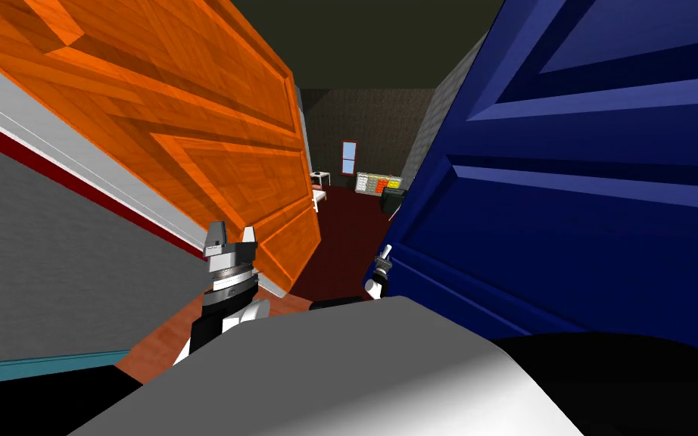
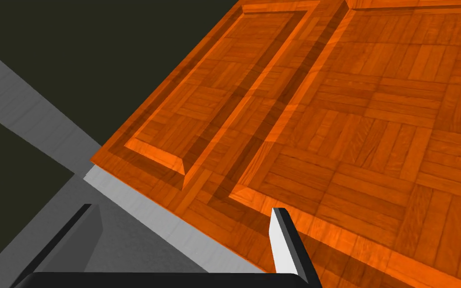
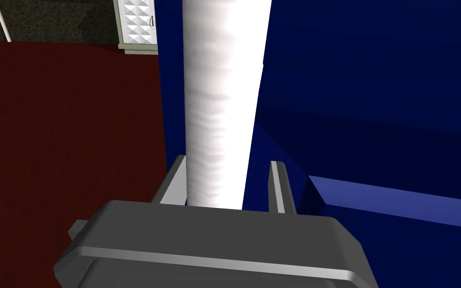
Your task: Push the door open
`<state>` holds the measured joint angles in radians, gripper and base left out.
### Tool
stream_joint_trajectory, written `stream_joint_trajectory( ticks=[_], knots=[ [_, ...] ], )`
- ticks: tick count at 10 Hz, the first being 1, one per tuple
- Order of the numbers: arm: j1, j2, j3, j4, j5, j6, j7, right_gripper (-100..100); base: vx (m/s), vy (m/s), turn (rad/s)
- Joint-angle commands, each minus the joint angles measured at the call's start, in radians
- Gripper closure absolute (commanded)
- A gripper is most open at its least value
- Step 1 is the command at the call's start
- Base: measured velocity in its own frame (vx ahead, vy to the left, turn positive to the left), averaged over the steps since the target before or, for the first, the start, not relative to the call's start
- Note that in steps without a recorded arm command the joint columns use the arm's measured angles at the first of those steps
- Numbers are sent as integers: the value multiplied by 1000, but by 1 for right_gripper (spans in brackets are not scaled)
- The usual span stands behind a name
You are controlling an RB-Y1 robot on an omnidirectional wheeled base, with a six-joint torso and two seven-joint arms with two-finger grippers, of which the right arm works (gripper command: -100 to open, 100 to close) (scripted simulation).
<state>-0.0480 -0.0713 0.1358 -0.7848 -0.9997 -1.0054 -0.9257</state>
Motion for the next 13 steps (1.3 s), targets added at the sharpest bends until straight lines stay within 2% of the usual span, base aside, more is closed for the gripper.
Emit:
stream_joint_trajectory(
  ticks=[1,7,8,13],
  knots=[
    [3,-3,-31,9,-19,-24,1,100,188,-32,-81],
    [-1,22,-82,11,-59,-37,13,100,210,-4,-73],
    [9,23,-75,-3,-55,-27,18,100,84,-13,-22],
    [12,-2,-116,0,-95,-46,25,100,166,-59,-39]
  ],
)
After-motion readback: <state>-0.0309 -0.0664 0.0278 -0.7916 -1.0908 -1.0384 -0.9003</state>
